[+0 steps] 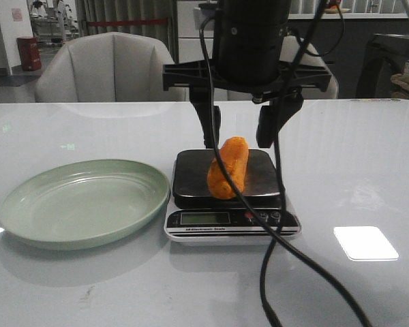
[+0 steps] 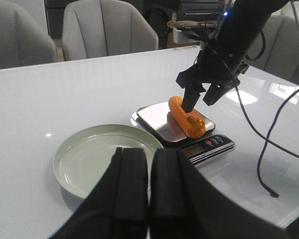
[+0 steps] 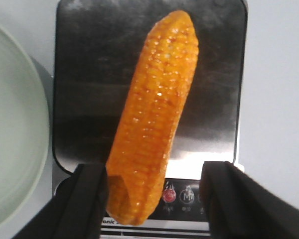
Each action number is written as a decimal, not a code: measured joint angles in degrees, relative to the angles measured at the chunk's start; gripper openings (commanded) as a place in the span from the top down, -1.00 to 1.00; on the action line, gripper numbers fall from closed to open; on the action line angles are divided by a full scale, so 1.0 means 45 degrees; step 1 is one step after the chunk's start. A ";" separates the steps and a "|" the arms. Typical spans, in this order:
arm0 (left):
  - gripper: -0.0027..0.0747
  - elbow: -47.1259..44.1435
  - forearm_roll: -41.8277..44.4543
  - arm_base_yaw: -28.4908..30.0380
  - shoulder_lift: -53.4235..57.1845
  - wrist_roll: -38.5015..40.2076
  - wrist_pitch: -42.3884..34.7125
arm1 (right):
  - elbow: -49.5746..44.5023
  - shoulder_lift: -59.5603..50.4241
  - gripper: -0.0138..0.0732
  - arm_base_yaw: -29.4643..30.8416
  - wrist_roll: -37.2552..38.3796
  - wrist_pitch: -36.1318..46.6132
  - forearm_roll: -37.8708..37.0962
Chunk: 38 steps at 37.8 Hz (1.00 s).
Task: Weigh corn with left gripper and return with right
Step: 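Lower the right gripper onto the corn on the scale and close, then lift the corn with the right gripper and carry it to the plate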
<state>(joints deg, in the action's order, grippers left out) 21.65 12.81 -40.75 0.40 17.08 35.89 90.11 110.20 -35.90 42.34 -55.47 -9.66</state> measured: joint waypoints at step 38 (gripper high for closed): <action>0.64 0.0000 0.0000 0.0000 0.0000 0.0000 0.0000 | 0.2190 0.1787 0.06 -0.1393 0.0681 0.0903 0.2287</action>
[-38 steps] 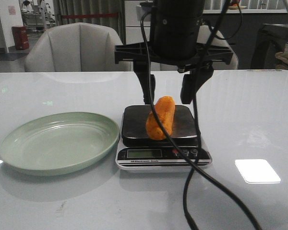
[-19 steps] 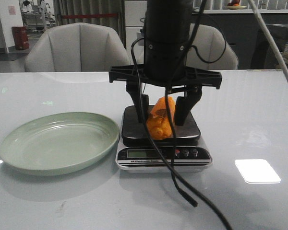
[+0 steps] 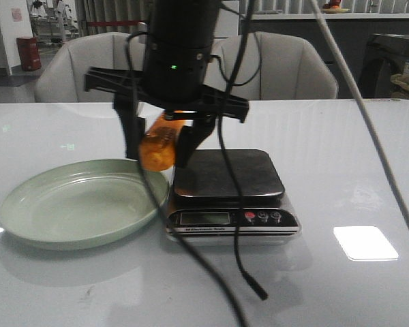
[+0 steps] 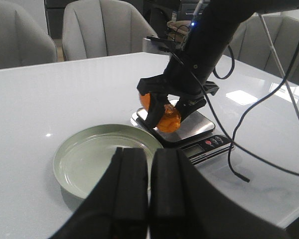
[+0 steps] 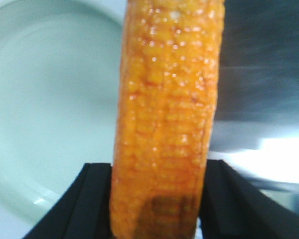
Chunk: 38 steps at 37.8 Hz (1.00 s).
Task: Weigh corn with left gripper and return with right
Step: 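Lift the corn with the right gripper and carry it to the plate, then open the right gripper to release the corn on the plate, withdraw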
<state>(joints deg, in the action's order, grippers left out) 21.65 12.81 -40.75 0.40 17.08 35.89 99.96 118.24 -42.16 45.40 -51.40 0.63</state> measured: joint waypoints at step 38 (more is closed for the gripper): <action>0.64 0.0000 0.0000 0.0000 0.0000 0.0000 0.0000 | 0.1979 0.1022 -0.71 -0.0811 -0.2719 -0.1163 0.0549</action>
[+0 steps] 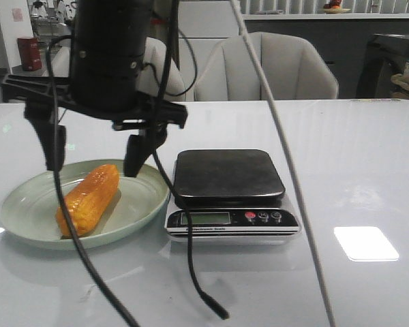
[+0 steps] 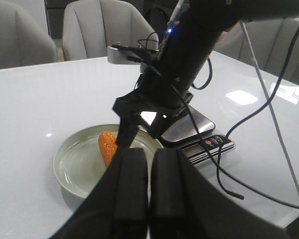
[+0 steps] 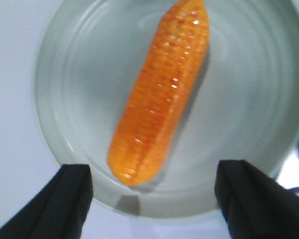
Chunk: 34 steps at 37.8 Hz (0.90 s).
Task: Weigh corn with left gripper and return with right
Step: 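Open the right gripper to release the corn on the plate, withdraw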
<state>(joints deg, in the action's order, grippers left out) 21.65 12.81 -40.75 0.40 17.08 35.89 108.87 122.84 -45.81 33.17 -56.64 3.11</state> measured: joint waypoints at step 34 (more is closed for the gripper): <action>0.64 0.0000 0.0000 0.0000 0.0000 0.0000 0.0000 | -1.1049 -1.3208 -0.71 0.3608 -0.4843 0.1706 -0.0023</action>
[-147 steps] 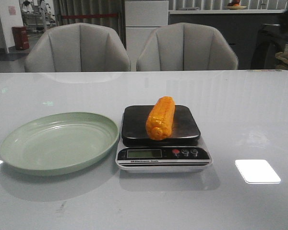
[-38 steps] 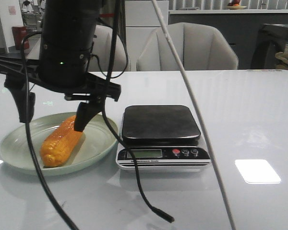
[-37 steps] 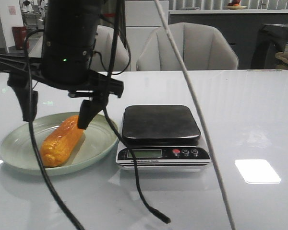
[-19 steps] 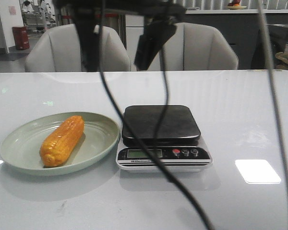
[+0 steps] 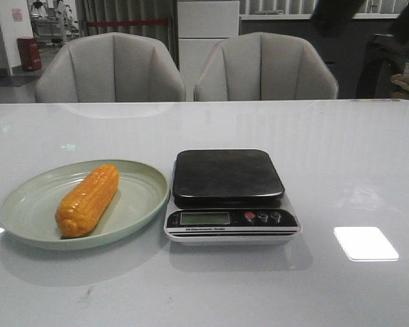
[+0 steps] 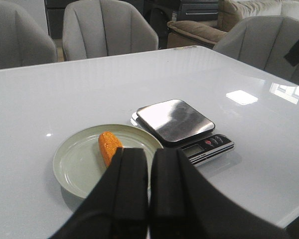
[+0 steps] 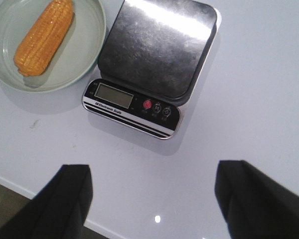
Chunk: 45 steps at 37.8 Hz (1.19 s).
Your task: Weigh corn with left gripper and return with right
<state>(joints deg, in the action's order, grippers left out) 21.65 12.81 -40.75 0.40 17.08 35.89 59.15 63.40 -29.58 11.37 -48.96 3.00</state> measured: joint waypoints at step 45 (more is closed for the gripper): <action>0.64 0.0000 0.0000 0.0000 0.0000 0.0000 0.0000 | -1.0922 -1.2844 0.39 0.0000 -0.0411 0.8363 -0.1550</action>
<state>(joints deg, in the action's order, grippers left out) 21.65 12.81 -40.75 0.40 17.08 35.89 9.99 5.61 -29.58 9.52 -11.33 -3.97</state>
